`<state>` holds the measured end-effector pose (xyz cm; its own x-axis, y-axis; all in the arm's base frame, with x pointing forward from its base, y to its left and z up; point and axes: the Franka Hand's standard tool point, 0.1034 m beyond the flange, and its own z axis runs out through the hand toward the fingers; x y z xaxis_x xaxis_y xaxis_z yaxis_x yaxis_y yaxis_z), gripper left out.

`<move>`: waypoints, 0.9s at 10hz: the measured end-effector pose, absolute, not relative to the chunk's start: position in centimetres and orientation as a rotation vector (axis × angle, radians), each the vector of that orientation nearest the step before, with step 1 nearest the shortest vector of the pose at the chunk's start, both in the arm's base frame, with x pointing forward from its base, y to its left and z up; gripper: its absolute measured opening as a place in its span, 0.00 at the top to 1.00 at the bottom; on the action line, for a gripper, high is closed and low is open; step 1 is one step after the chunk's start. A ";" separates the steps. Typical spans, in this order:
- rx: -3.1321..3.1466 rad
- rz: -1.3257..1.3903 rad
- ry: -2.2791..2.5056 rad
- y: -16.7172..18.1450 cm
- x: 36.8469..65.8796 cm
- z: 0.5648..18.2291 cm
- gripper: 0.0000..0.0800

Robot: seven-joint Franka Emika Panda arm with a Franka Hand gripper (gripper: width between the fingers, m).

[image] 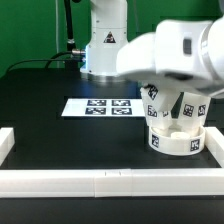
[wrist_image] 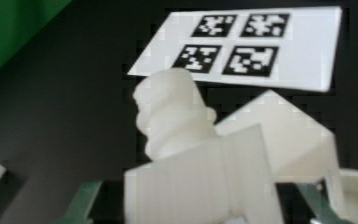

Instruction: Assemble stool

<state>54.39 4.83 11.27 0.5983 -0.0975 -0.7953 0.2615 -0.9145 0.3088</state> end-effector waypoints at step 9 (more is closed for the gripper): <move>2.797 -0.493 0.081 7.2 58.7 13.2 0.59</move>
Offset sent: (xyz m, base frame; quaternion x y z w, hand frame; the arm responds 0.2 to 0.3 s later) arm 0.0000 0.0000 0.0000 0.0000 0.1938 0.0000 0.9810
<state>58.70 7.21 13.19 0.9396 0.0038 -0.3422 0.1064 -0.9536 0.2817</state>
